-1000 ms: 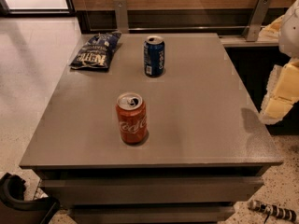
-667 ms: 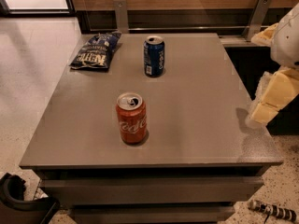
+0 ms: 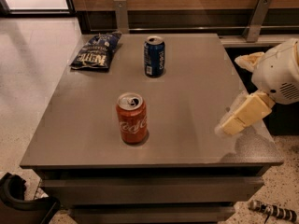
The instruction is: Knock coke can over
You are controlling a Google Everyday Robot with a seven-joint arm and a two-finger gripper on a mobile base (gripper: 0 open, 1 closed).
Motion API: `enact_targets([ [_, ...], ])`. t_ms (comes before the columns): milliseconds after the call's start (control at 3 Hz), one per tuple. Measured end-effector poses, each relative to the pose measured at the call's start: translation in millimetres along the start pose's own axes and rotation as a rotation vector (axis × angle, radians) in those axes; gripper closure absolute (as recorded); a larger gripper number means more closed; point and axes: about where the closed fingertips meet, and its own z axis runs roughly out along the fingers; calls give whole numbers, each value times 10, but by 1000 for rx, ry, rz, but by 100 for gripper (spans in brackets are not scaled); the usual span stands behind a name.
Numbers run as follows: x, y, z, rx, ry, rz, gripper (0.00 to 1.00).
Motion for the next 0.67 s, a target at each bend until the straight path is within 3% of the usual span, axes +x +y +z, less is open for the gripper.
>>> enact_targets([
  [667, -86, 222, 414, -36, -341, 90, 0],
])
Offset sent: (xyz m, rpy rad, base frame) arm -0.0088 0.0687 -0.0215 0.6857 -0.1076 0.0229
